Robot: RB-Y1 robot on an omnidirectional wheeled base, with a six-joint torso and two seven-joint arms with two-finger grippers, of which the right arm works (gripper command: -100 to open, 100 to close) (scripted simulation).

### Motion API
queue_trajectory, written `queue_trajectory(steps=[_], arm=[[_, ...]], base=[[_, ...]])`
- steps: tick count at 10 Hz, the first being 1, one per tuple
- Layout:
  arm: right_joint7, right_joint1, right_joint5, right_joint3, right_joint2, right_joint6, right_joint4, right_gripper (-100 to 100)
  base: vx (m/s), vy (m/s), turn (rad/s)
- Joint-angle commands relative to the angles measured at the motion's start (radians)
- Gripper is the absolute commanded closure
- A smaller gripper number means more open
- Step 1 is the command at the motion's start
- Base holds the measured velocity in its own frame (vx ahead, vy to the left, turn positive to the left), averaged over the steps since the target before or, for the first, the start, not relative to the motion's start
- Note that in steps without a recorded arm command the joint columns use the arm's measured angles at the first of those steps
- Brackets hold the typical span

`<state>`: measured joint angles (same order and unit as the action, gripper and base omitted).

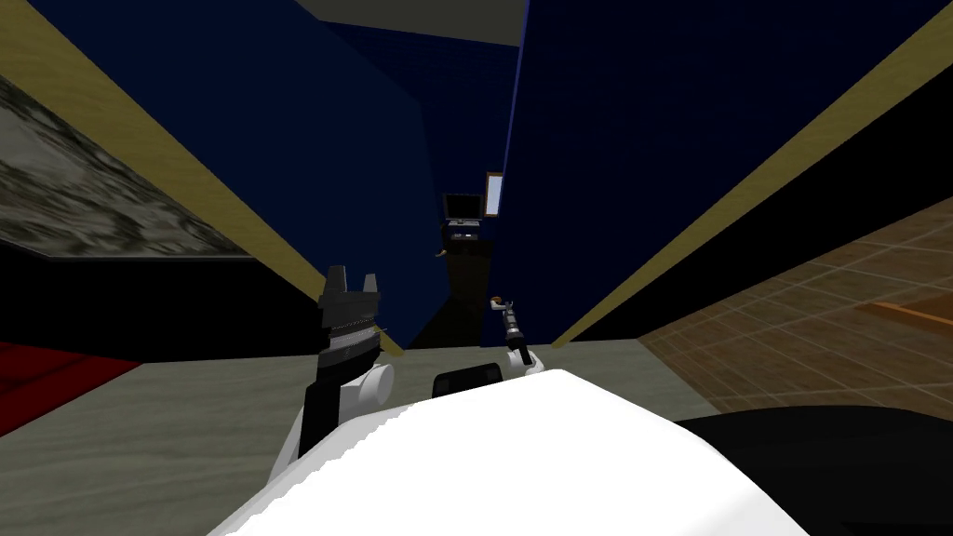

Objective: Push the door open

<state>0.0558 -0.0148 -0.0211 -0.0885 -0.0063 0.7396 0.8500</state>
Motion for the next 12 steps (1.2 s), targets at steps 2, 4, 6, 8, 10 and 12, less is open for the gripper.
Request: queue_trajectory(steps=[2,4,6,8,10,12], arm=[[0.0,0.006,-0.001,-0.003,0.016,0.002,-0.008,-100],[0.0,0.006,-0.001,-0.003,0.016,0.002,-0.008,100],[0.0,0.006,-0.001,-0.003,0.016,0.002,-0.008,100],[0.0,0.006,-0.001,-0.003,0.016,0.002,-0.008,100],[0.006,0.012,-0.009,-0.018,0.0,0.002,-0.007,100],[0.012,0.013,-0.017,-0.034,-0.011,0.003,-0.007,100]], base=[[0.146,-0.022,0.011],[-0.018,0.002,0.0],[-0.007,0.0,0.007],[0.0,0.0,0.0],[0.145,0.02,-0.024],[0.194,0.046,-0.059]])
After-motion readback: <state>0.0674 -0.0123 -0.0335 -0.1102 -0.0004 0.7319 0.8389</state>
